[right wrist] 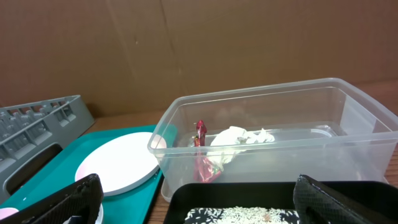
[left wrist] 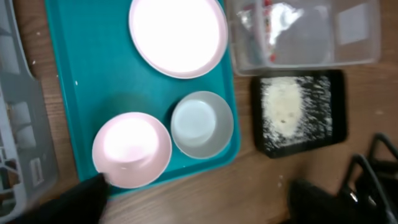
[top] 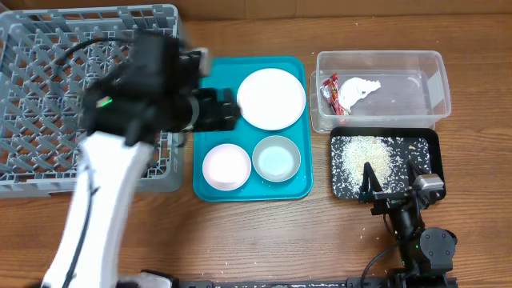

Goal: Sort waste into correct bins and load items into the dishwasher
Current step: 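Reach the left gripper to the grey bowl on the teal tray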

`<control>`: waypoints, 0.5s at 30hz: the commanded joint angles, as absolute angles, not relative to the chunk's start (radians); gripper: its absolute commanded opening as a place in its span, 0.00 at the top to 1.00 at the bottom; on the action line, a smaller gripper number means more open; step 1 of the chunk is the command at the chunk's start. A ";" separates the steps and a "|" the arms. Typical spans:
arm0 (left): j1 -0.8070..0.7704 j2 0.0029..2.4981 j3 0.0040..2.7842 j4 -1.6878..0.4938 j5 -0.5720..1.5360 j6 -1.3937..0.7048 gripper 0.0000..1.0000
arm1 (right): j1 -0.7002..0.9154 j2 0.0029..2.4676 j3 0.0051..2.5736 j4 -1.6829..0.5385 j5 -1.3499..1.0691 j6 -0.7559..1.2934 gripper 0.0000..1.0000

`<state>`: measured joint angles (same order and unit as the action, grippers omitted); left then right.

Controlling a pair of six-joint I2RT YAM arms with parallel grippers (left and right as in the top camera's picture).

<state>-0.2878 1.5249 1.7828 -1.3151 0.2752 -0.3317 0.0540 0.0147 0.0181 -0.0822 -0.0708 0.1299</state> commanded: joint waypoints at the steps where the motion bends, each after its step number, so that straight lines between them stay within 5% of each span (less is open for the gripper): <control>1: -0.361 1.644 1.778 -1.264 0.053 -0.383 0.00 | 0.051 0.003 0.008 -0.076 -0.065 0.126 0.00; 4: -0.396 1.751 1.778 -1.257 0.059 -0.381 0.00 | 0.051 0.003 0.008 -0.076 -0.065 0.126 0.00; 11: -0.460 2.012 1.778 -1.259 0.117 -0.438 0.36 | 0.051 0.003 0.008 -0.076 -0.065 0.126 0.00; 15: -0.451 2.068 1.778 -1.214 0.092 -0.501 0.32 | 0.051 0.003 0.008 -0.076 -0.065 0.126 0.00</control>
